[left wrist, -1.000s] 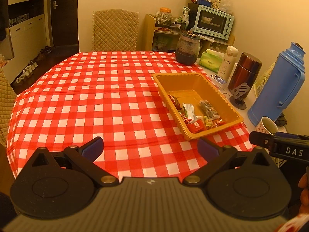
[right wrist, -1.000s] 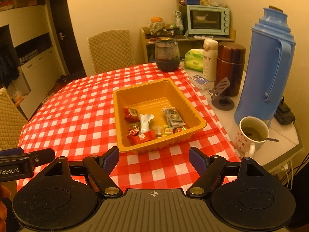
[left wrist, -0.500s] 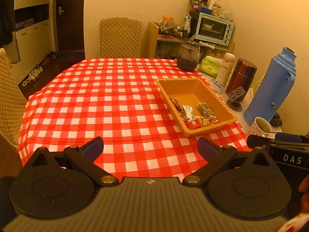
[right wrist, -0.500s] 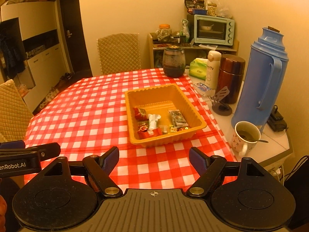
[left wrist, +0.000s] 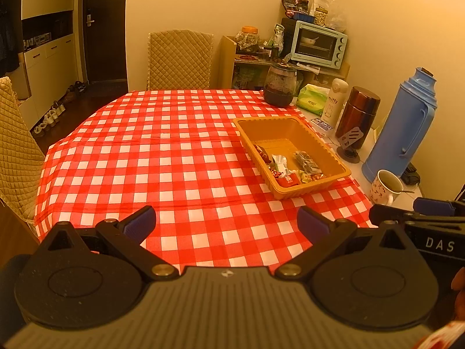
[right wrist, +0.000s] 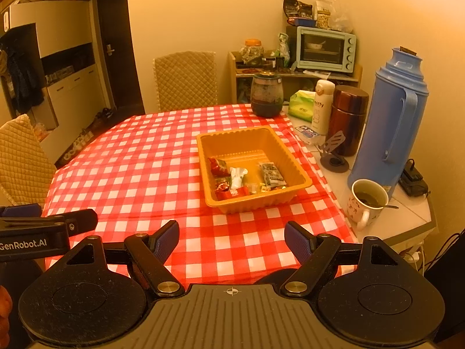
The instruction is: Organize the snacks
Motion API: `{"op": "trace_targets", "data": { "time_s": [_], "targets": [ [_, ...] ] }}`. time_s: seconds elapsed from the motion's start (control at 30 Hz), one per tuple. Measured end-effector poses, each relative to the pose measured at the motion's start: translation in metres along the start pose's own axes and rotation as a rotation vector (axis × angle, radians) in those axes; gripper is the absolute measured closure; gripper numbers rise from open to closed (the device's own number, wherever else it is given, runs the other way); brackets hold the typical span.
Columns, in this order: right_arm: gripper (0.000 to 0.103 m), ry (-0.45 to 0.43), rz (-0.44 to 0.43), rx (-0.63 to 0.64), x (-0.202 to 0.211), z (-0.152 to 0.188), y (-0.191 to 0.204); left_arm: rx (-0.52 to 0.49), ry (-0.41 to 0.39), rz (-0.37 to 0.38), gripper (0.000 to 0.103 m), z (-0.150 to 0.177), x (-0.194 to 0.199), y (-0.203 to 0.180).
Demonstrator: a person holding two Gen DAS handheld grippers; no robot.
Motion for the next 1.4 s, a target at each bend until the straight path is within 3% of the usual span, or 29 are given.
{"op": "trace_targets", "data": {
  "time_s": [1.4],
  "targets": [
    [0.024,0.002,0.001,-0.028,-0.0048,0.0047,-0.0026,0.004,0.002,0.004,0.0,0.0029,-0.001,0.0004]
  ]
}}
Point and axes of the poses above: each gripper's, at about its wrist camera, not at the fingertips, and x roughly against the way its jaws point, y to its left, z to its underside, the point moved 1 cm from there along -x, roughly the way its jaws point, and after that the axes turned 1 degree about z, right-handed, at the moved point
